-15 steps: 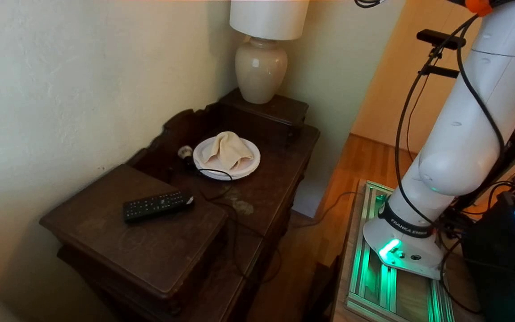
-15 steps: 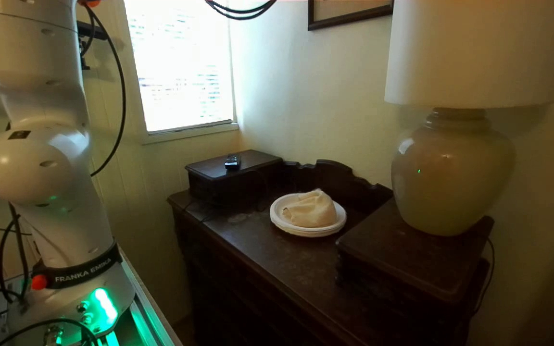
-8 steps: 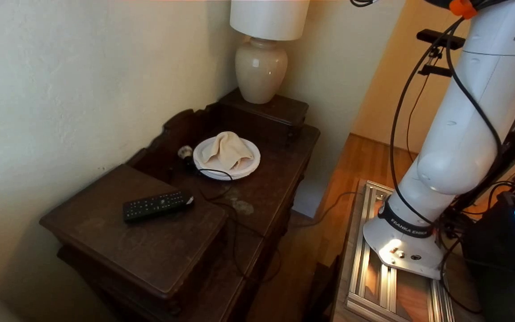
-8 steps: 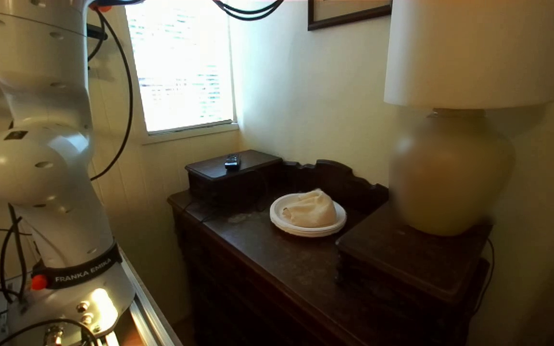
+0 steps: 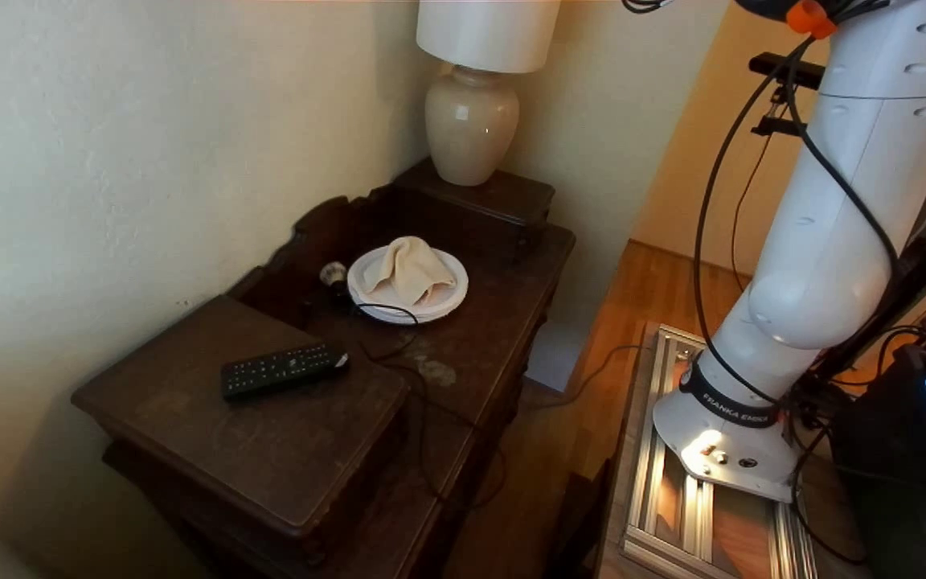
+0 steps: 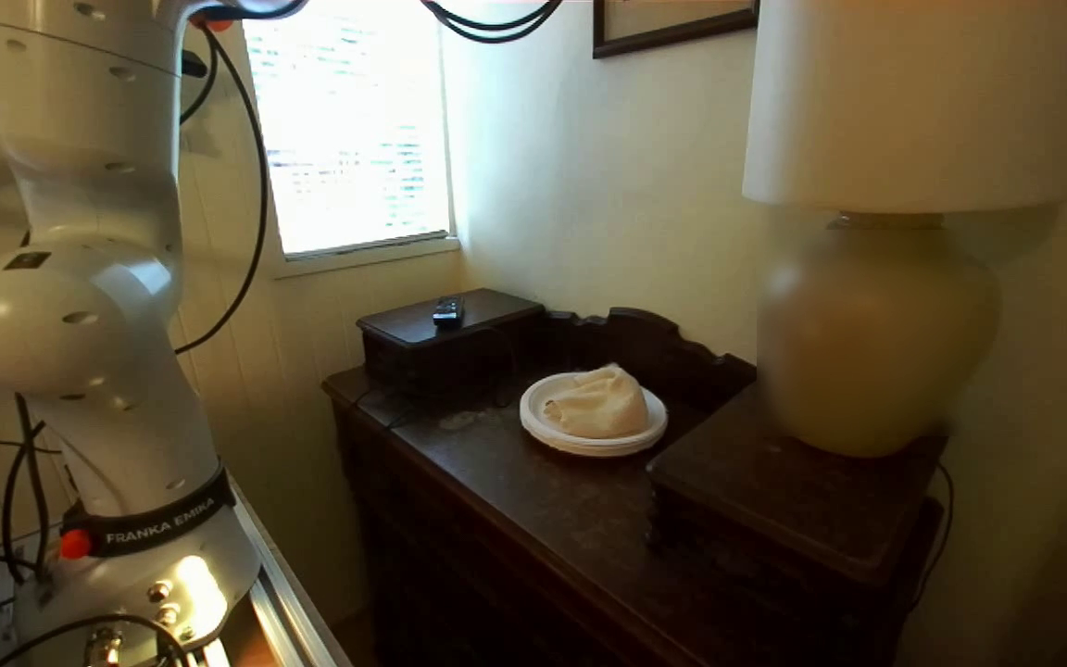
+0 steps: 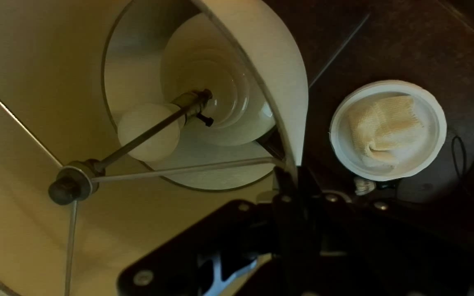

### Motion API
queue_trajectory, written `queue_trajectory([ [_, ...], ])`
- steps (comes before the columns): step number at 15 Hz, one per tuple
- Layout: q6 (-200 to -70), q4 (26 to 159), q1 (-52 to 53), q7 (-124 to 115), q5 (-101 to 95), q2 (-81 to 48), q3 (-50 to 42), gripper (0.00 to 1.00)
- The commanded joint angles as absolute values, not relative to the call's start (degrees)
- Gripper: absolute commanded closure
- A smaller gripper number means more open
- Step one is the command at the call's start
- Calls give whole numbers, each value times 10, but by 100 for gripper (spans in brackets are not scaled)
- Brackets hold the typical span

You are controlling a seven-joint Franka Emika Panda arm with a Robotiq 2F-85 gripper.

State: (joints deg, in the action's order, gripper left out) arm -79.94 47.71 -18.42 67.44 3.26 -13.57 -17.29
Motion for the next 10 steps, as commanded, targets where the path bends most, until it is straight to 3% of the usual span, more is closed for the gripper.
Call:
queue_trajectory([
  [1,-764,422,-201,688,54,-160,-174,94],
  [10,-723,371,-216,690,50,-183,-160,94],
])
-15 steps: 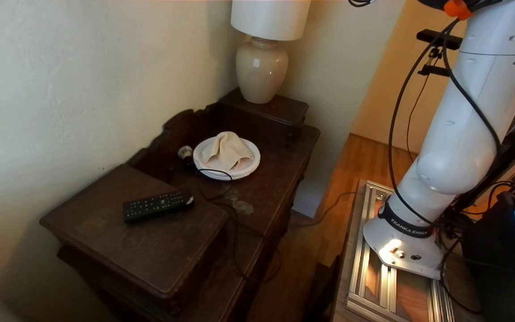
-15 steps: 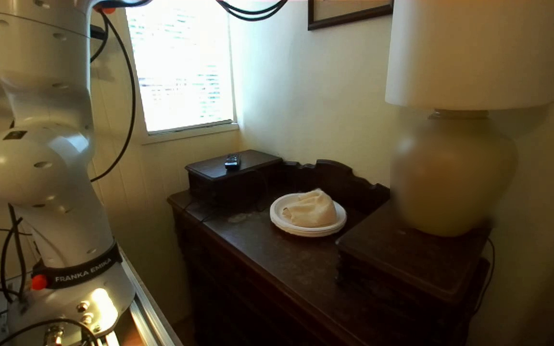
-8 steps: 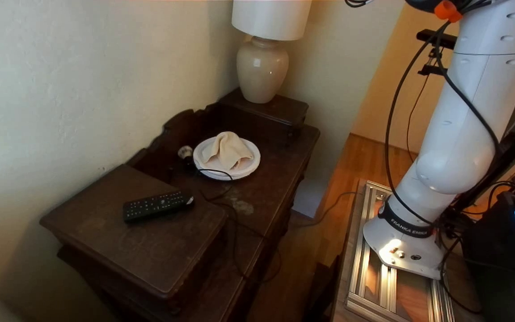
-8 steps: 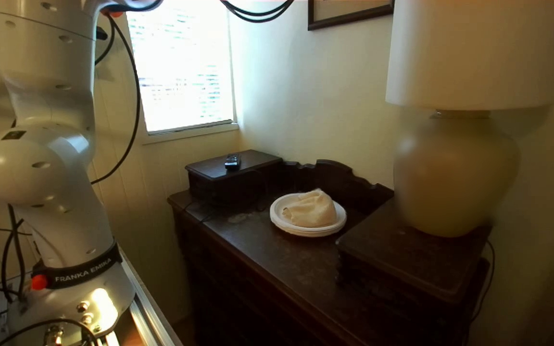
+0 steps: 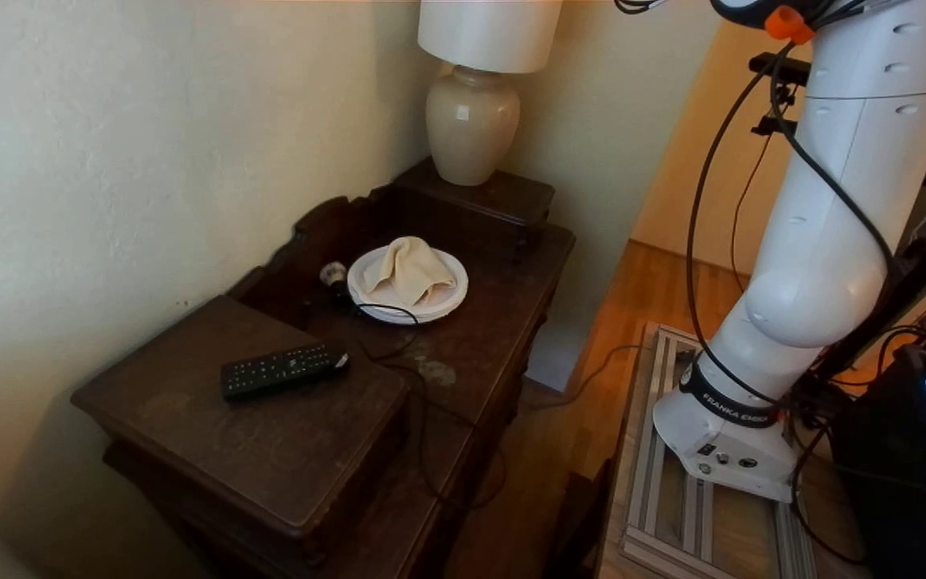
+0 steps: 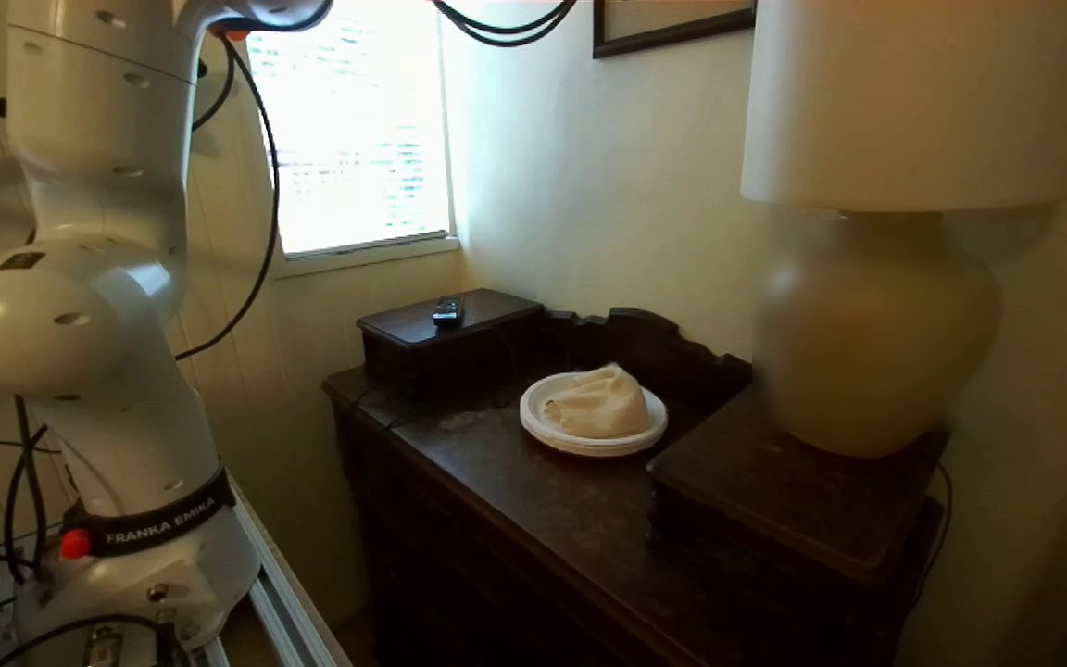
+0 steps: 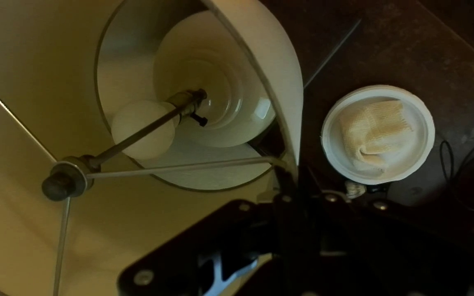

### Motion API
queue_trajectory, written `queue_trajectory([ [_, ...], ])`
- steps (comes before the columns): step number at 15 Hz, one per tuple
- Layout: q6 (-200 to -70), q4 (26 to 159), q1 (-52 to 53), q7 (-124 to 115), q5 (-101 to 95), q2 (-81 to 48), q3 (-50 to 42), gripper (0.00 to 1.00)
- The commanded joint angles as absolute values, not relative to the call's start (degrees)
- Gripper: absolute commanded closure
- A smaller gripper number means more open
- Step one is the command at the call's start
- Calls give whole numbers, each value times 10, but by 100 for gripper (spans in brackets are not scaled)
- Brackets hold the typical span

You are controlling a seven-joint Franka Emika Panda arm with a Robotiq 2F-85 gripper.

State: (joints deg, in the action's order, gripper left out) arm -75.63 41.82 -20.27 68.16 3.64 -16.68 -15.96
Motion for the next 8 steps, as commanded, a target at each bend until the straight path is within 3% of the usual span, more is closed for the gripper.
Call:
queue_trajectory([
  [1,-719,368,-217,690,51,-185,-160,94],
  [8,-689,330,-239,684,49,-200,-134,95],
])
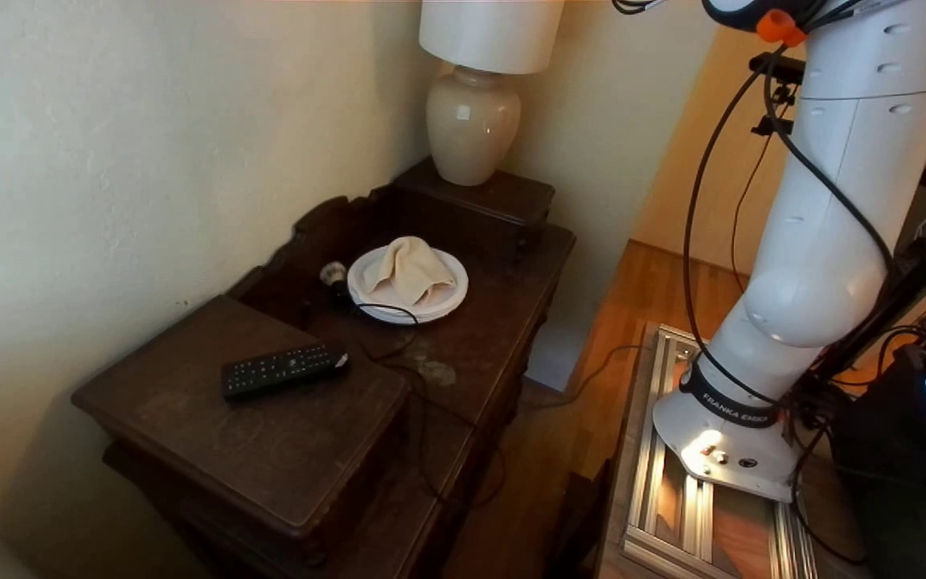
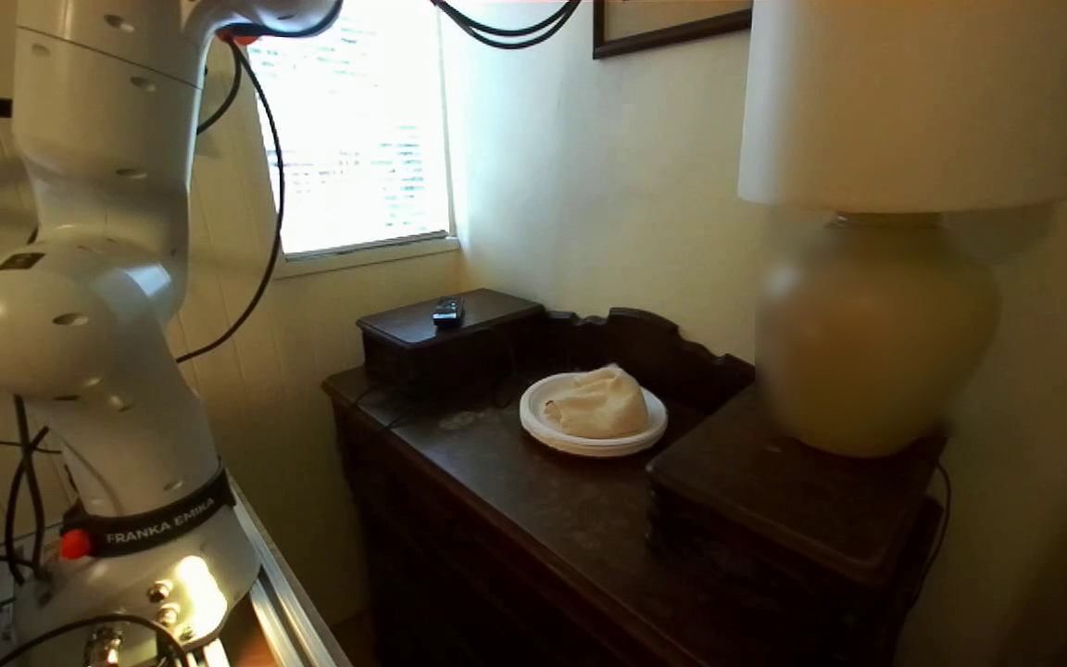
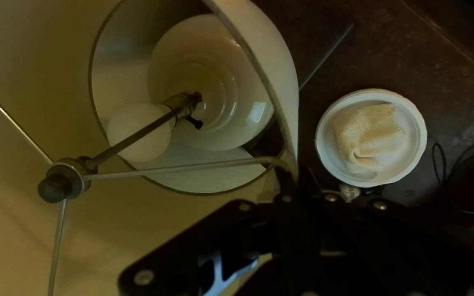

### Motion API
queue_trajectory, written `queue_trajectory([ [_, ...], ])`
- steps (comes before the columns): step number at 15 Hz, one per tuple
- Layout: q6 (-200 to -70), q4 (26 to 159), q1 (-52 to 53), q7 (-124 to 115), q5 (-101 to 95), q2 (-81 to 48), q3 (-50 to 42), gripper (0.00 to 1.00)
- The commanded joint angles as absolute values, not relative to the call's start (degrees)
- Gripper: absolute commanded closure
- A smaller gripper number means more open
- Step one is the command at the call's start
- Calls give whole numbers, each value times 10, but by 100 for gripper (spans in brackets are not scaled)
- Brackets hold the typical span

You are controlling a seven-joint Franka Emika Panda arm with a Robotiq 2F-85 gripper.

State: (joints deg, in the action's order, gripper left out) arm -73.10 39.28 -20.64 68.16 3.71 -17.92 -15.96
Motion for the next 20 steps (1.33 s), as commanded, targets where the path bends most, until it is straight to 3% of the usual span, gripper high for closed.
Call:
queue_trajectory([
  [1,-695,345,-224,686,55,-192,-153,94],
  [20,-633,243,-271,676,49,-235,-100,95],
])
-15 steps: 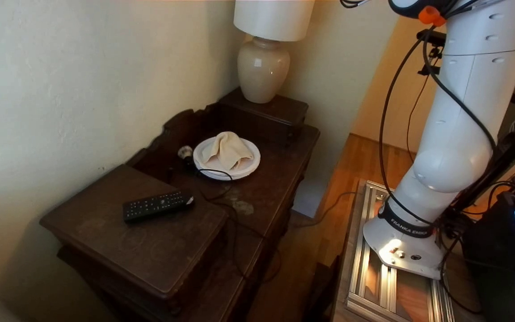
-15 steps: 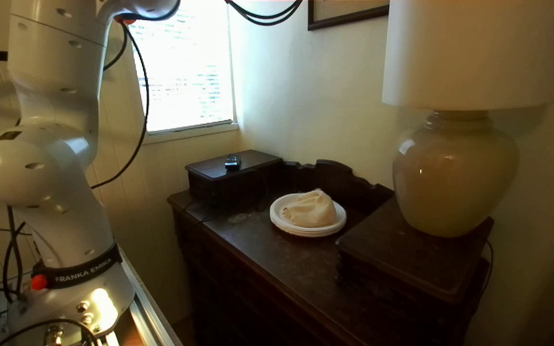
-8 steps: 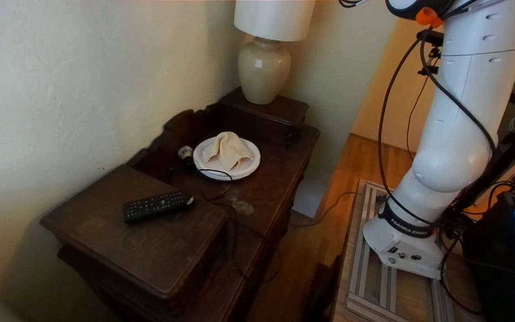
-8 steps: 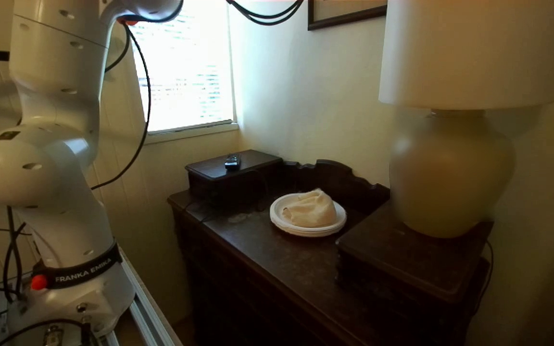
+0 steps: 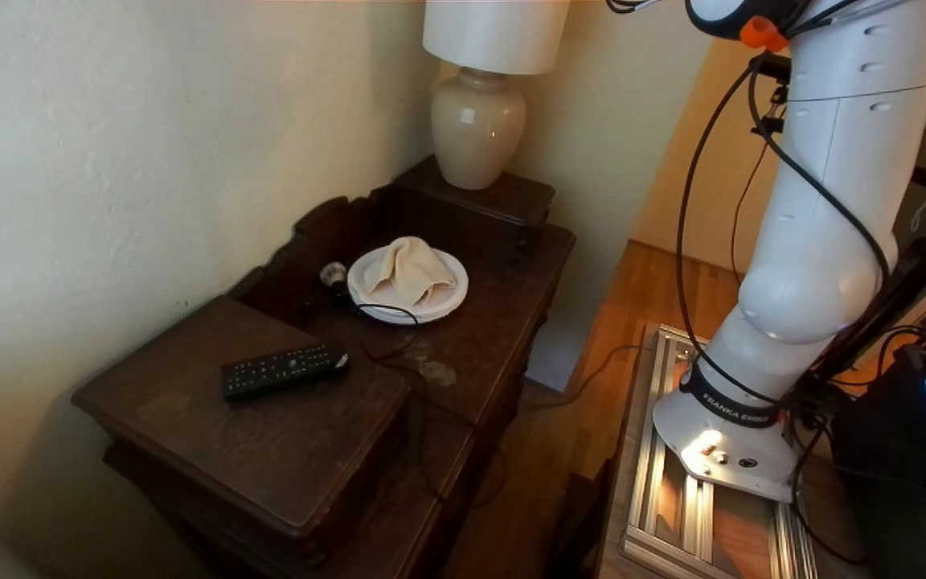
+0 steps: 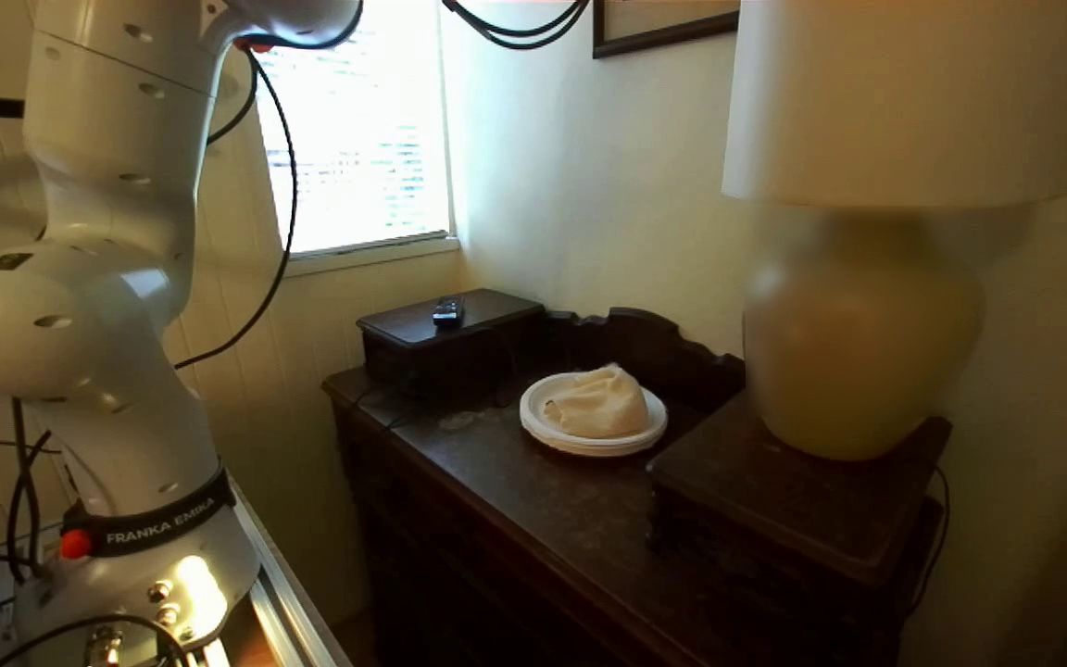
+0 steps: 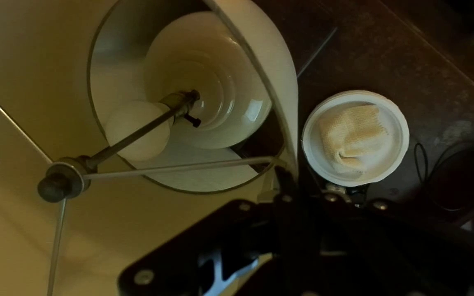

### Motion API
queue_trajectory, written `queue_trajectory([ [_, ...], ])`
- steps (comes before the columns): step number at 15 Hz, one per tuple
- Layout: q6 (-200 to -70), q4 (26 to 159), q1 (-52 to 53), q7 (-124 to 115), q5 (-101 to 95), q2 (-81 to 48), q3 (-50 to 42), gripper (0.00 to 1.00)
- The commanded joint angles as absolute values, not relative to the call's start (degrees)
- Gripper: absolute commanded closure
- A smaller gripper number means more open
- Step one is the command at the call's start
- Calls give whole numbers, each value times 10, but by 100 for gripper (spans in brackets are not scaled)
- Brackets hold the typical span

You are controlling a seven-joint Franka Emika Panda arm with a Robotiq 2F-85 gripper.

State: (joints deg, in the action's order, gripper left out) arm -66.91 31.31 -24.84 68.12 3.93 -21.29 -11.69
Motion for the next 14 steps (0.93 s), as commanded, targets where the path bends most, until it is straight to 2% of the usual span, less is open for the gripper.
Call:
queue_trajectory([
  [1,-628,234,-274,675,49,-240,-97,94],
  [5,-615,208,-284,674,45,-253,-85,94],
  [8,-633,252,-279,672,39,-231,-81,94],
  [9,-631,253,-278,669,40,-232,-80,69],
  [10,-630,252,-278,667,39,-233,-80,68],
  [14,-632,255,-278,659,40,-229,-79,42],
])
